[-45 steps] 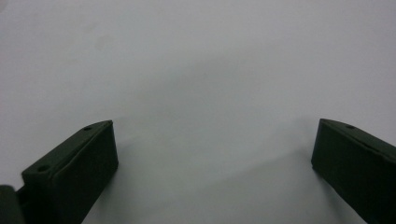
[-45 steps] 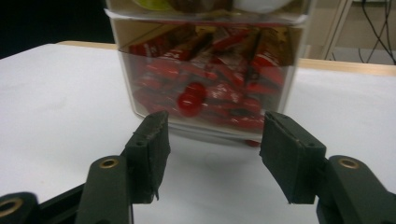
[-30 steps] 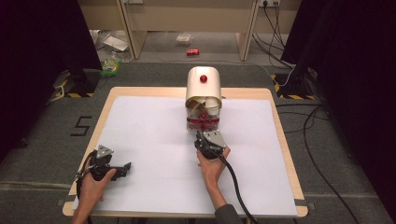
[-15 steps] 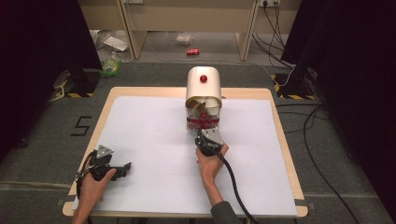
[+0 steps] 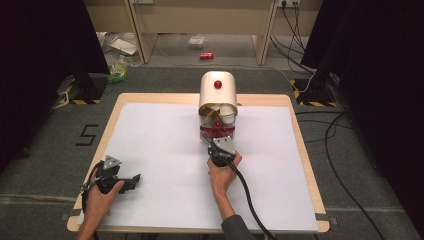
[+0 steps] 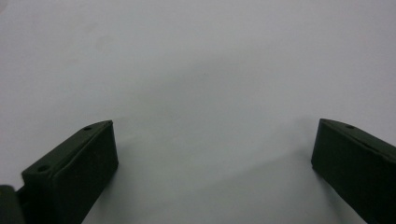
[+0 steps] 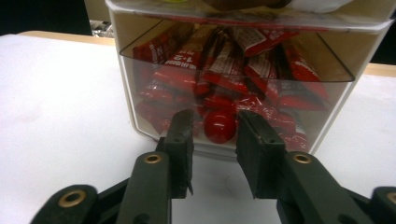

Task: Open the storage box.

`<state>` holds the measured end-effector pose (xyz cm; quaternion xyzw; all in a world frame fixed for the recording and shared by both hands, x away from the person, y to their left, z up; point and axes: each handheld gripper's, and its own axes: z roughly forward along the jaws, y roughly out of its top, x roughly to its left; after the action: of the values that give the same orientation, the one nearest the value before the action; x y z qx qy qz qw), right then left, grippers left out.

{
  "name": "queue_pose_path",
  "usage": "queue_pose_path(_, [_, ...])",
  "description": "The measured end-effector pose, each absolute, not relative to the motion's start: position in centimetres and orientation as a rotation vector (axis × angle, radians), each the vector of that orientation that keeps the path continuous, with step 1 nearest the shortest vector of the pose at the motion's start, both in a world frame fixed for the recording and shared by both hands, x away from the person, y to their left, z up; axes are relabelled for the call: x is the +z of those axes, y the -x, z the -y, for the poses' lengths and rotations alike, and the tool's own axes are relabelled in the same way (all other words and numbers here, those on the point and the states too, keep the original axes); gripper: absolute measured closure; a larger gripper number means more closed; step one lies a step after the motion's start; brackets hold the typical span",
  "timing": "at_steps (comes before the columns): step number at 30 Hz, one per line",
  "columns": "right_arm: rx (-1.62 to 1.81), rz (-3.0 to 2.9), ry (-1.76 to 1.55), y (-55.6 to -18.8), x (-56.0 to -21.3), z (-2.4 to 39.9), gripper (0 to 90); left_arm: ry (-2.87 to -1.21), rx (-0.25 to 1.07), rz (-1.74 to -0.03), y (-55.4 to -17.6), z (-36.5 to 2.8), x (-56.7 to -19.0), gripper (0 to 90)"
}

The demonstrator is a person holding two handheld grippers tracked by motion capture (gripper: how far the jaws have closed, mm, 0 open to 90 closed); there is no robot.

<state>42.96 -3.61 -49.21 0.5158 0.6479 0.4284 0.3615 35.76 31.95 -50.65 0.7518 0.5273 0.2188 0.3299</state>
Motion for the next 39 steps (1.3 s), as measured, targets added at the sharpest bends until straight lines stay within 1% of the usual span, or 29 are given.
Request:
queue_pose_path(8, [1.091,-1.656,-1.350,-43.00,-49.19,3.48,71.2,-1.966,0.573,-1.379,-35.75,-31.94,-50.65,0.0])
queue_pose_path(16, [1.101,-1.590,-1.430,-42.99,-49.25,2.94,71.9,-1.969,0.582,-1.376,-35.70,-31.88,-50.63,0.1])
queue_pose_path(20, [1.092,-1.591,-1.425,-42.99,-49.25,2.94,73.7,-1.968,0.582,-1.376,-35.70,-31.89,-50.63,0.1])
queue_pose_path(33, [1.073,-1.635,-1.378,-42.93,-49.21,3.18,73.9,-1.969,0.583,-1.376,-35.69,-31.88,-50.63,0.2])
queue_pose_path(39, [1.051,-1.655,-1.340,-42.29,-49.27,3.15,73.8,-1.968,0.583,-1.376,-35.69,-31.88,-50.64,0.2])
